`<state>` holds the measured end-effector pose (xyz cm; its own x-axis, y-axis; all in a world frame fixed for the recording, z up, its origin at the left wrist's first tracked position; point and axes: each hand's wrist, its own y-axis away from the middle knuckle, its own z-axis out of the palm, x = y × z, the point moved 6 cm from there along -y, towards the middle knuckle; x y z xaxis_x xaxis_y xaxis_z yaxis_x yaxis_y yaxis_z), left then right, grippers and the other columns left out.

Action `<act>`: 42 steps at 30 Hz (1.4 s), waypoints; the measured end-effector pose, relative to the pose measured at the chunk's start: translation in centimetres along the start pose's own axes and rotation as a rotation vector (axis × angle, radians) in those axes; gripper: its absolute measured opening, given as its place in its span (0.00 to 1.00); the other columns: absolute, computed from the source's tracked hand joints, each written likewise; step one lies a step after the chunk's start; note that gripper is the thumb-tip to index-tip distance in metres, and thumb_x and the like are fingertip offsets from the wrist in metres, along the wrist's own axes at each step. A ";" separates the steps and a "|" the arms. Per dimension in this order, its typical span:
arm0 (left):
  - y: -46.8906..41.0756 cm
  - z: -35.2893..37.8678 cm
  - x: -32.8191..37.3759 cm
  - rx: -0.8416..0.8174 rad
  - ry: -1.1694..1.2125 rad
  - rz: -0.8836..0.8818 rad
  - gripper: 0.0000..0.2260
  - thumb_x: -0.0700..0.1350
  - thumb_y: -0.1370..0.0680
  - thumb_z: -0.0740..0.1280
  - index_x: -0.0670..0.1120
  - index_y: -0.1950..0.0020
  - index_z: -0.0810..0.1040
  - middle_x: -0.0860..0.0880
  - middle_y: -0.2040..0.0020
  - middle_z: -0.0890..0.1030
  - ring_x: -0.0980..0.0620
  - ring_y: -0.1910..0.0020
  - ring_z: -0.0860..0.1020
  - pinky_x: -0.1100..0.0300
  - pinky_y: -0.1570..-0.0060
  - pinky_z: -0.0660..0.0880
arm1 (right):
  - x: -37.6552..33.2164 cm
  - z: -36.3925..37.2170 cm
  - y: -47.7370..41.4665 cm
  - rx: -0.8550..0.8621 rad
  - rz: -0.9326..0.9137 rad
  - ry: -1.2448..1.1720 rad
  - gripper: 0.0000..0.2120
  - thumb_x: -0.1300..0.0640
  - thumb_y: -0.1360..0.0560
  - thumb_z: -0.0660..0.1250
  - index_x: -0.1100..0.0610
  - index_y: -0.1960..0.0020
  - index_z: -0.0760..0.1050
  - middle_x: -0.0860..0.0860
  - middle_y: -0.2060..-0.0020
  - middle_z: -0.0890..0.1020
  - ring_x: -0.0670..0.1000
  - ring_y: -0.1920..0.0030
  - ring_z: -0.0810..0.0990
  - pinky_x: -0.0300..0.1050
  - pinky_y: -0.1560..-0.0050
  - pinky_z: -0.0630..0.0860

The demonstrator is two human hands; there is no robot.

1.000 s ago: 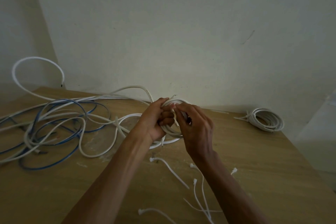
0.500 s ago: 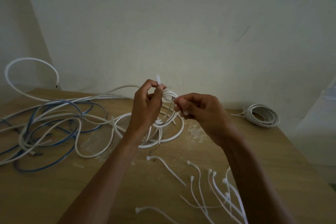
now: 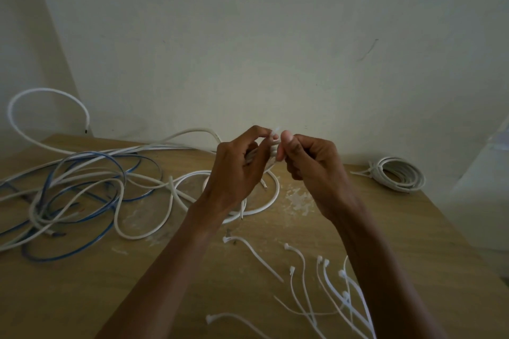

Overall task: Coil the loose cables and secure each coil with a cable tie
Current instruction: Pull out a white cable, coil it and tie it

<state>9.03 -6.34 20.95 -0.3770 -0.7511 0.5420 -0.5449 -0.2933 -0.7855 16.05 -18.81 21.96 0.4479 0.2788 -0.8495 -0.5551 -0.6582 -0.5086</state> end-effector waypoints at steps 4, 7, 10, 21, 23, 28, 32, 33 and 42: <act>0.2 0.3 0.5 -0.008 -0.039 0.065 0.08 0.41 0.17 0.66 0.41 0.39 0.81 0.63 0.70 0.72 0.62 0.74 0.74 0.75 0.68 0.63 | 0.0 -0.4 0.0 0.014 0.026 -0.032 0.19 0.49 0.18 0.60 0.59 0.61 0.79 0.44 0.75 0.69 0.47 0.72 0.61 0.40 0.69 0.61; 0.3 0.4 0.8 -0.025 -0.065 0.109 0.09 0.39 0.16 0.65 0.42 0.37 0.81 0.64 0.67 0.75 0.63 0.73 0.76 0.74 0.68 0.66 | -0.1 -0.4 0.0 0.013 0.045 -0.036 0.19 0.49 0.18 0.60 0.59 0.61 0.79 0.44 0.75 0.70 0.47 0.72 0.62 0.40 0.69 0.61; 0.3 0.6 1.2 -0.052 -0.104 0.163 0.10 0.40 0.16 0.64 0.43 0.36 0.80 0.58 0.64 0.79 0.61 0.70 0.78 0.69 0.68 0.72 | 0.0 -0.3 0.0 0.008 0.066 -0.046 0.19 0.51 0.17 0.59 0.61 0.60 0.78 0.43 0.76 0.71 0.46 0.72 0.62 0.39 0.68 0.61; 0.3 0.3 1.1 -0.036 -0.180 0.191 0.11 0.42 0.16 0.63 0.42 0.37 0.80 0.54 0.56 0.85 0.65 0.65 0.79 0.73 0.63 0.72 | 0.9 -0.2 -0.2 -0.007 0.096 -0.149 0.19 0.50 0.18 0.59 0.58 0.61 0.78 0.46 0.73 0.67 0.53 0.68 0.57 0.46 0.66 0.57; 0.4 0.3 1.0 -0.037 -0.175 0.185 0.10 0.41 0.16 0.63 0.42 0.37 0.81 0.58 0.58 0.82 0.71 0.66 0.75 0.76 0.62 0.68 | 1.0 -0.2 -0.2 -0.017 0.108 -0.140 0.19 0.50 0.18 0.60 0.59 0.61 0.79 0.46 0.73 0.67 0.50 0.69 0.59 0.44 0.66 0.58; 0.4 0.1 0.7 -0.017 -0.178 0.189 0.08 0.40 0.17 0.65 0.42 0.40 0.81 0.65 0.62 0.75 0.71 0.68 0.74 0.76 0.64 0.66 | 1.6 -0.4 -0.2 -0.074 0.182 -0.156 0.19 0.47 0.20 0.62 0.60 0.61 0.79 0.49 0.72 0.64 0.49 0.69 0.61 0.42 0.65 0.61; 0.6 0.4 0.8 -0.047 -0.121 0.222 0.08 0.41 0.16 0.65 0.41 0.40 0.81 0.54 0.56 0.85 0.60 0.60 0.84 0.62 0.64 0.79 | 2.2 -1.2 -0.3 0.033 0.243 -0.084 0.19 0.42 0.24 0.66 0.58 0.58 0.83 0.50 0.70 0.74 0.49 0.66 0.69 0.42 0.62 0.67; 0.6 0.5 0.8 -0.047 -0.125 0.223 0.09 0.42 0.16 0.65 0.41 0.39 0.81 0.51 0.55 0.86 0.56 0.60 0.85 0.58 0.64 0.80 | 2.3 -1.4 -0.3 0.077 0.238 -0.070 0.18 0.43 0.25 0.67 0.58 0.57 0.83 0.51 0.67 0.80 0.49 0.64 0.73 0.43 0.60 0.69; 0.2 -0.4 -0.8 0.114 -0.029 -0.009 0.07 0.41 0.17 0.67 0.41 0.43 0.83 0.57 0.56 0.84 0.65 0.59 0.82 0.73 0.61 0.73 | 1.0 -0.9 -0.1 0.157 0.036 -0.213 0.09 0.62 0.24 0.71 0.66 0.47 0.80 0.60 0.56 0.86 0.54 0.57 0.85 0.43 0.54 0.80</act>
<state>8.93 -5.53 20.47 -0.3504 -0.7643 0.5413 -0.4591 -0.3636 -0.8106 17.15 -19.07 21.27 0.2781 0.4090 -0.8691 -0.6774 -0.5580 -0.4793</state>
